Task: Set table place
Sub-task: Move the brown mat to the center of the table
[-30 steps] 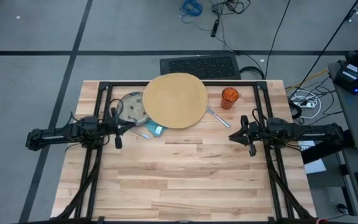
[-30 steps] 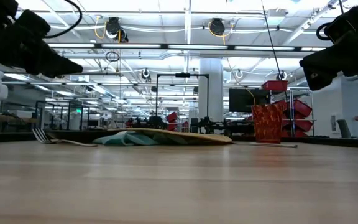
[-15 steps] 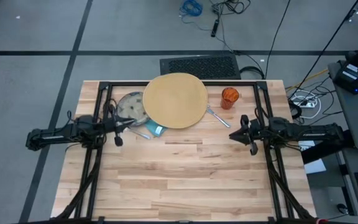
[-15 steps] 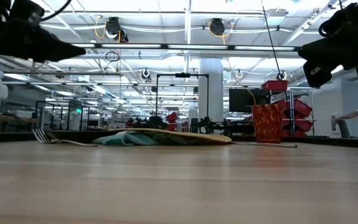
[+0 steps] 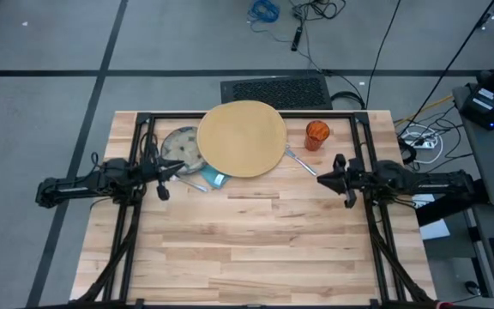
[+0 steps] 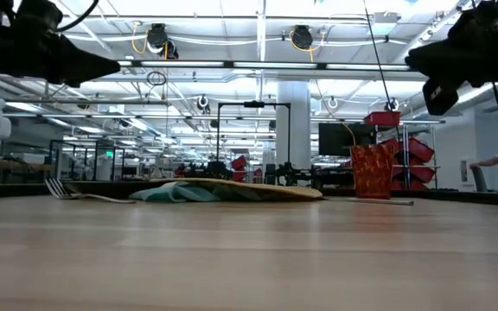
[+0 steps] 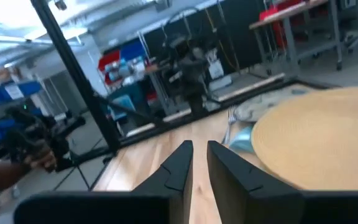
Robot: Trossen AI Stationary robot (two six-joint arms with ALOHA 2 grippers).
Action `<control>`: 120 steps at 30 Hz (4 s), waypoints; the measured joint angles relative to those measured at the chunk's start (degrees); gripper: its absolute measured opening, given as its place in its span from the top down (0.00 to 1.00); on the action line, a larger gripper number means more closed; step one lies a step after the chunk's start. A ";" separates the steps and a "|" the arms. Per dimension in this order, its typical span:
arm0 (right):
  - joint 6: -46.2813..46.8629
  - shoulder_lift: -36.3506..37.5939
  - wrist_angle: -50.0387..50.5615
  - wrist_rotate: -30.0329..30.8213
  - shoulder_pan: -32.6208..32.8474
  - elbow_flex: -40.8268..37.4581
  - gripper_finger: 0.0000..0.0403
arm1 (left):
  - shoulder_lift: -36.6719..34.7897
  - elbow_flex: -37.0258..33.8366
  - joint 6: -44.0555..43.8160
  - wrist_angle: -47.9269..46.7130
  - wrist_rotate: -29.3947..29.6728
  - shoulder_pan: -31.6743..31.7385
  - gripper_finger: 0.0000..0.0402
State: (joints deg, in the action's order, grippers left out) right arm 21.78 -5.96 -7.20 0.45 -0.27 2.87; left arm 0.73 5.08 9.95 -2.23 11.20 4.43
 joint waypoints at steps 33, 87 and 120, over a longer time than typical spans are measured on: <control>-26.66 -37.51 16.74 13.14 -3.87 45.57 0.64 | 52.29 59.01 8.37 -19.73 5.51 10.04 0.67; -20.32 -51.31 60.54 14.71 -1.57 81.26 0.60 | 86.33 50.03 -32.32 -33.22 -16.00 46.90 0.65; -23.04 -56.24 59.40 17.49 1.53 81.26 0.60 | 87.69 35.78 -43.84 -3.14 -32.19 45.93 0.93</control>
State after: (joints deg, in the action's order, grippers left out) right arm -1.26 -62.19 52.20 17.94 1.26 84.14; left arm 88.42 40.86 -33.89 -5.37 -21.00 50.36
